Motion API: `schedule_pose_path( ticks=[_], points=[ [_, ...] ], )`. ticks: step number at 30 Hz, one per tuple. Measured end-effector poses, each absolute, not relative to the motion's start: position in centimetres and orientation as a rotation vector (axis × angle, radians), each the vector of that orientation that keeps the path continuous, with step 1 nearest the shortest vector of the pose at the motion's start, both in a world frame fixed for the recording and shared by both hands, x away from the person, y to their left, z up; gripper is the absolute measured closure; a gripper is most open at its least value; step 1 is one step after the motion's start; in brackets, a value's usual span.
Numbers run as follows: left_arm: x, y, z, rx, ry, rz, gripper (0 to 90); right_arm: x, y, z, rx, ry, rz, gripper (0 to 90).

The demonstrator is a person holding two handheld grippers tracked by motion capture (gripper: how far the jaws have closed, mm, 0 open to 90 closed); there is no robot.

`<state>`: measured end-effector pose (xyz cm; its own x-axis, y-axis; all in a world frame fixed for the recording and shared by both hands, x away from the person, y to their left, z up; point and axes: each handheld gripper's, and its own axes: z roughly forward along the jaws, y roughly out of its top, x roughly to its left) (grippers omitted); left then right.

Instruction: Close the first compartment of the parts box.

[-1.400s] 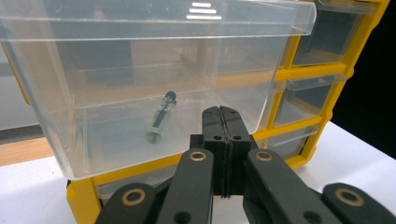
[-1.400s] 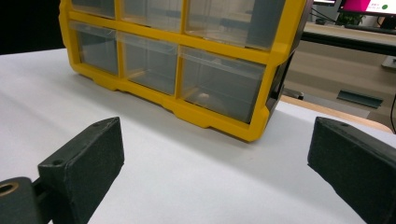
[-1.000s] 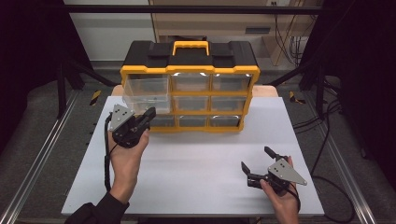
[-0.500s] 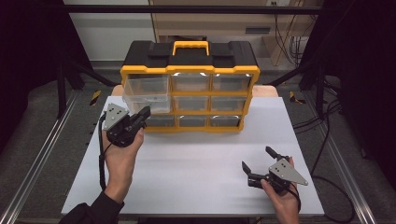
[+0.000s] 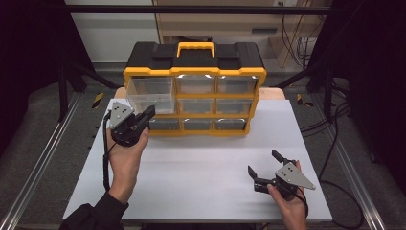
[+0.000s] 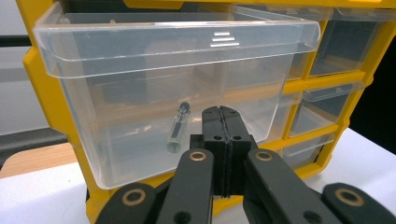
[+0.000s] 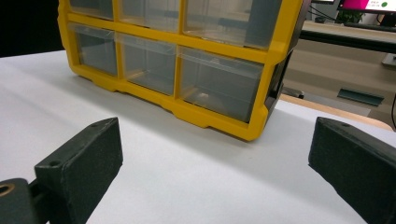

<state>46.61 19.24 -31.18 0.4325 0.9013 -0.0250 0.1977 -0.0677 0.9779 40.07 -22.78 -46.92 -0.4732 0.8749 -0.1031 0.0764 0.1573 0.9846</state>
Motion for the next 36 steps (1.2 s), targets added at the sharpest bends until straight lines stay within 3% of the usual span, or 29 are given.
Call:
schedule_pose_path(
  ticks=[36],
  points=[
    [48.1,19.2,-30.6,1.580,1.010,0.803,89.7,40.0,-22.5,-46.9,0.897,1.710,1.382,2.4]
  ],
)
